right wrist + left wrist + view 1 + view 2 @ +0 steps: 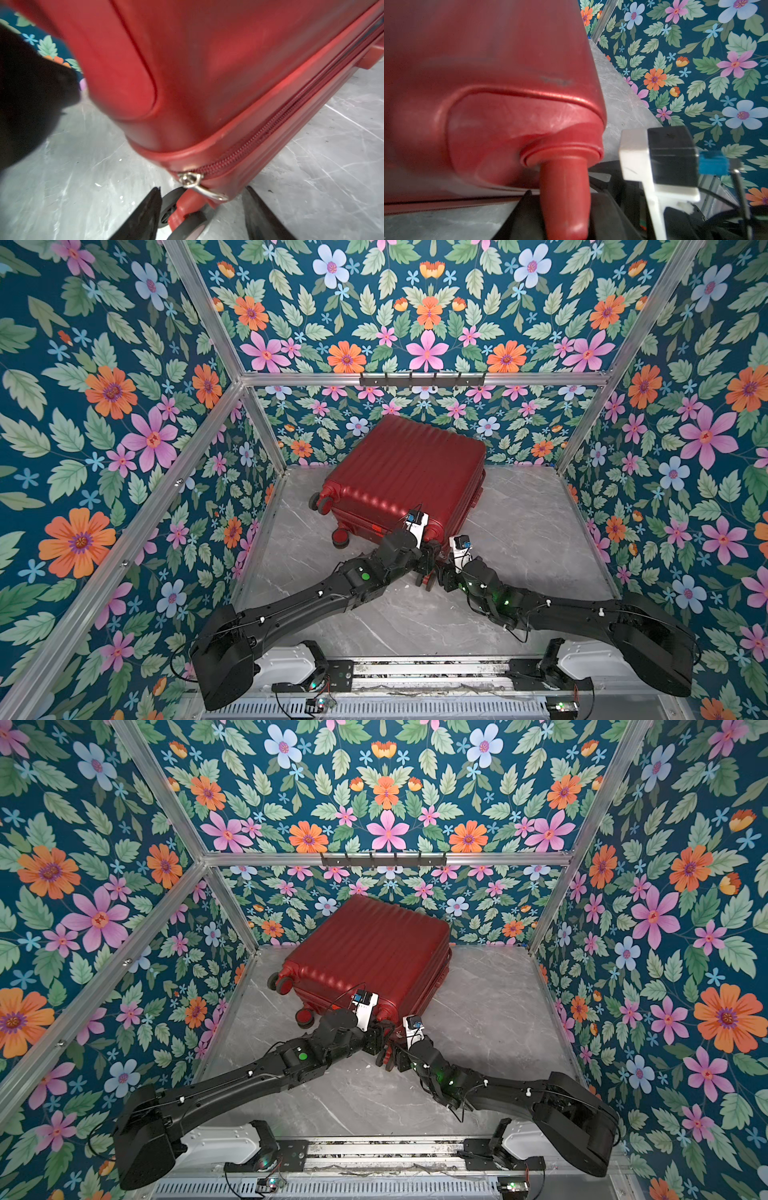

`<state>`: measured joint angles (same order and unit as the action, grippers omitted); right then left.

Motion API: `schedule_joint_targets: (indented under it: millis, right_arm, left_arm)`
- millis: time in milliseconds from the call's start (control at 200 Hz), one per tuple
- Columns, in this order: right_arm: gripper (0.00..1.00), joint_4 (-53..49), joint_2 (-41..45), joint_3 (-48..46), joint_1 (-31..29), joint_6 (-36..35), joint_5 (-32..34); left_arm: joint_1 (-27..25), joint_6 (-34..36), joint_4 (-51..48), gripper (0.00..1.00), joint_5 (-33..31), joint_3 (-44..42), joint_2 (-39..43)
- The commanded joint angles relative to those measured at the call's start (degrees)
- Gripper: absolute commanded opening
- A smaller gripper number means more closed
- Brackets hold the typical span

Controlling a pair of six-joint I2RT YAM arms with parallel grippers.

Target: Pack the luggage

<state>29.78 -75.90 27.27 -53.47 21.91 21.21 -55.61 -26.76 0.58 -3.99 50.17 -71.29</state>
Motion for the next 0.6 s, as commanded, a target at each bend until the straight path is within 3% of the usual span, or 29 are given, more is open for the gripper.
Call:
schedule_joint_targets:
  millis: [0, 415, 595]
  right_arm:
    - [0.58, 4.4, -1.4, 0.4, -0.1, -1.0, 2.9]
    - [0.26, 7.4, -1.7, 0.9, -0.1, -3.2, 4.5]
    - [0.18, 7.4, -0.7, 0.5, -0.1, -3.5, 4.8]
  left_arm:
    - [0.1, 1.6, 9.4, 0.0, -1.6, 0.5, 1.1]
    - [0.1, 1.5, 9.3, 0.0, -1.5, 0.3, 1.4]
    - [0.1, 1.5, 9.2, 0.0, -1.6, 0.1, 1.6]
